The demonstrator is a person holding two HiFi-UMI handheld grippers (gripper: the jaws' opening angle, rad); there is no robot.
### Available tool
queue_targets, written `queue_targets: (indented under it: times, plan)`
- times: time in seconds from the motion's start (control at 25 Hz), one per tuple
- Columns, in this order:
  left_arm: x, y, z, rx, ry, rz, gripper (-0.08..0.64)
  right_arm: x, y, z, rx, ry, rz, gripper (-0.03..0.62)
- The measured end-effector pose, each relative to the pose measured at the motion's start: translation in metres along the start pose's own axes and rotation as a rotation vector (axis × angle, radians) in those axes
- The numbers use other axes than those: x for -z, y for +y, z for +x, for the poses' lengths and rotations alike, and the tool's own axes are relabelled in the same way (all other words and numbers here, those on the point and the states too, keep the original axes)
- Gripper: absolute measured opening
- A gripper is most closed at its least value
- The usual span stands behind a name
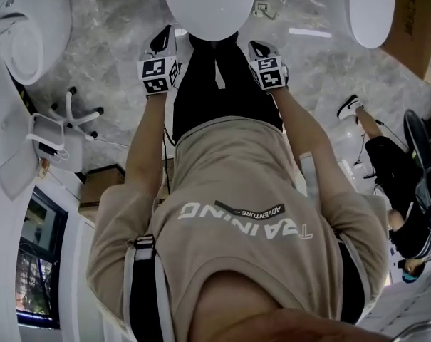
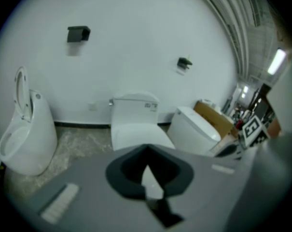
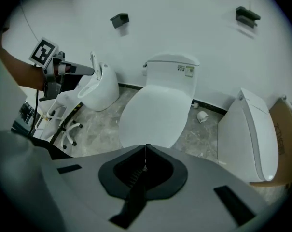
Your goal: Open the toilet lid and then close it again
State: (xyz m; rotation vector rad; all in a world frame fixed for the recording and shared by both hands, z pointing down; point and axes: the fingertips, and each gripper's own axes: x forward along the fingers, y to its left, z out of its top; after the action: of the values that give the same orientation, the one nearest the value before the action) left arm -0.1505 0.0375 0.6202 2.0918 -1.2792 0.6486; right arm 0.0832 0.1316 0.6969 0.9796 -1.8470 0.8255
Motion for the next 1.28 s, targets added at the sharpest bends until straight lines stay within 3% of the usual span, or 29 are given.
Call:
queue_targets:
  times: [0.24,0.44,0.6,0.88,0.92,1.0,1.28]
  plan:
    - [0.081,0.017,0.061,-0.03,0.108,-0.131,0.005,0.026,-0.021,0.062,-0.062,0.086,-0.014,0.014]
    - [0.139,0.036,0.108,-0.068,0.18,-0.231,0.005,0.045,-0.056,0.119,-0.043,0.128,-0.073,0.014]
    - [0.175,0.034,0.12,-0.08,0.25,-0.263,0.005,0.063,-0.074,0.141,-0.06,0.134,-0.067,0.014]
    - [0.206,0.022,0.122,-0.046,0.28,-0.372,0.006,0.064,-0.074,0.155,-0.13,0.093,0.005,0.014]
    - [0.209,0.02,0.127,-0.039,0.282,-0.401,0.011,0.063,-0.076,0.157,-0.135,0.088,0.013,0.014]
    - [0.21,0.018,0.134,-0.029,0.276,-0.477,0.087,0.061,-0.078,0.159,-0.138,0.081,0.029,0.014]
    - [0.202,0.017,0.133,0.023,0.257,-0.637,0.106,0.05,-0.072,0.144,-0.152,0.047,0.056,0.014]
